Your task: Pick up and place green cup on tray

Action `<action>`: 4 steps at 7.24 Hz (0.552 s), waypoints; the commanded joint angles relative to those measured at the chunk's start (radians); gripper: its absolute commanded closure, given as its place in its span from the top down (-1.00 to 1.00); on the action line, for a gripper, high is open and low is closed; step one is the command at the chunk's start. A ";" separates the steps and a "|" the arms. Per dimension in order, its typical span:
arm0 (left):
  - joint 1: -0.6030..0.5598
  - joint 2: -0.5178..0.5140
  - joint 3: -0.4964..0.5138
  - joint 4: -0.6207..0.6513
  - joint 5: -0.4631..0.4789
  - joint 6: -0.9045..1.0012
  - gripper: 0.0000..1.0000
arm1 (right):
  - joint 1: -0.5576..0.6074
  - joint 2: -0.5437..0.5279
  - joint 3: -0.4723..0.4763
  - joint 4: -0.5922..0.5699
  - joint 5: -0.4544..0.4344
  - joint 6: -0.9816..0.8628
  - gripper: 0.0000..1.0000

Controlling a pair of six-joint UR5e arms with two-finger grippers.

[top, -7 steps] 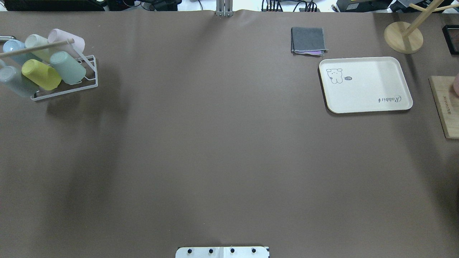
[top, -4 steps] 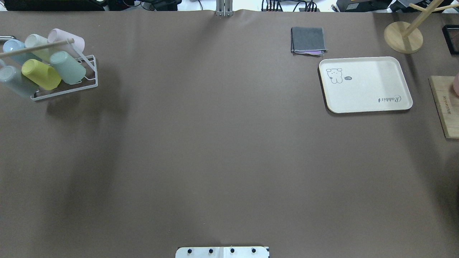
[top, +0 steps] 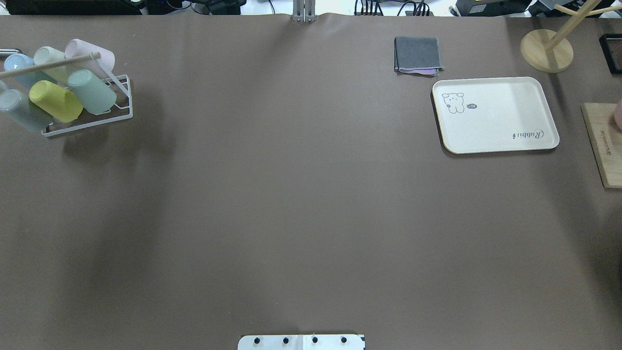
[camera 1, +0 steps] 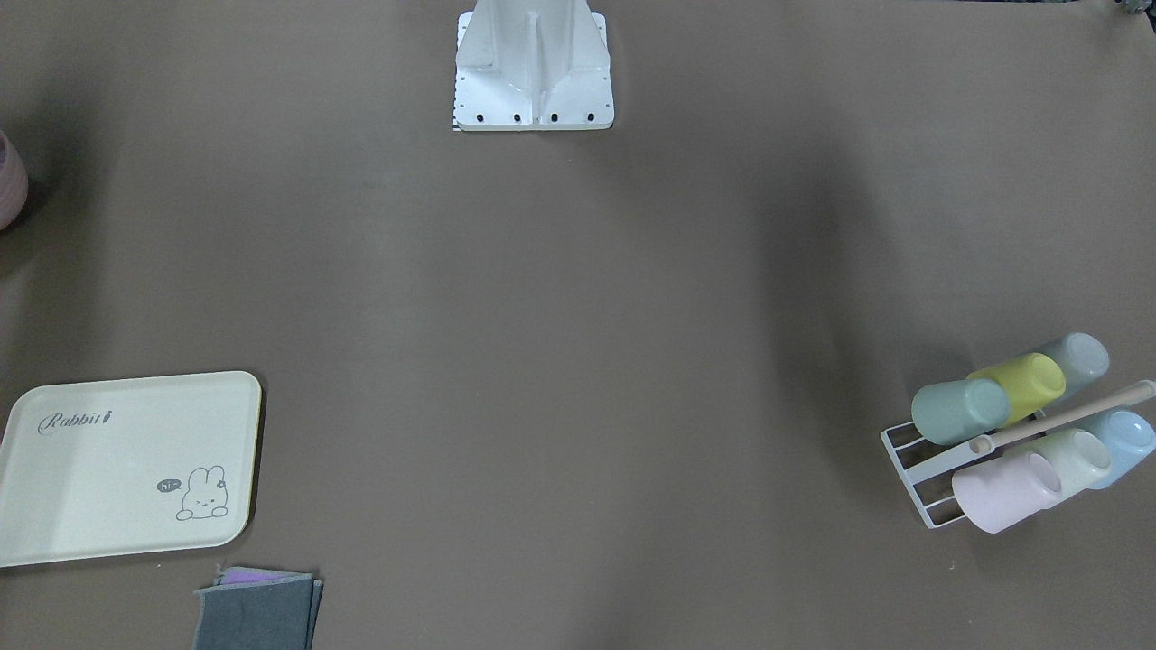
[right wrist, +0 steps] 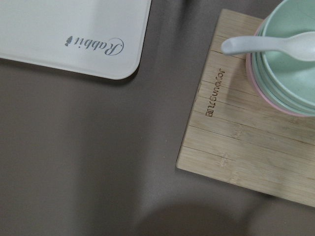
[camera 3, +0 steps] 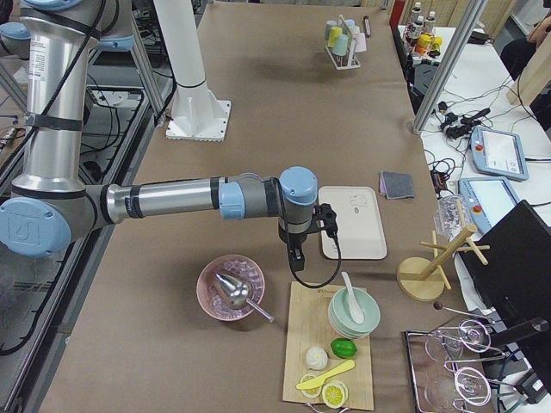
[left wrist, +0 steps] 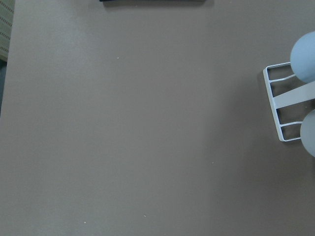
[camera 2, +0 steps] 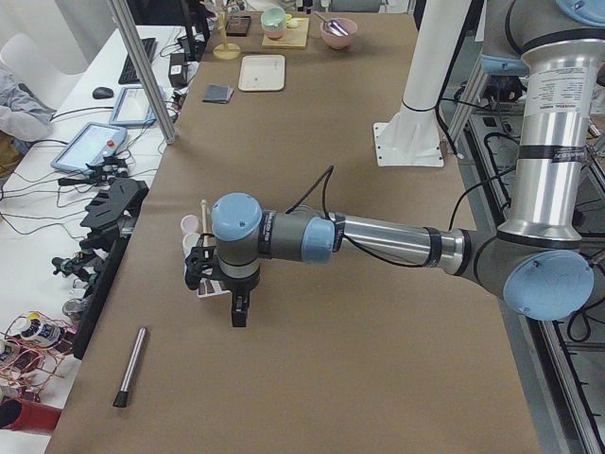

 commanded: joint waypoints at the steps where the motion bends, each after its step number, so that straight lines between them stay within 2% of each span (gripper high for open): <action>1: 0.081 -0.015 -0.071 -0.019 -0.036 -0.176 0.99 | 0.005 -0.002 0.001 0.000 0.008 0.001 1.00; 4: 0.244 -0.054 -0.185 -0.021 -0.026 -0.486 0.98 | 0.008 0.001 0.002 0.000 0.000 -0.005 1.00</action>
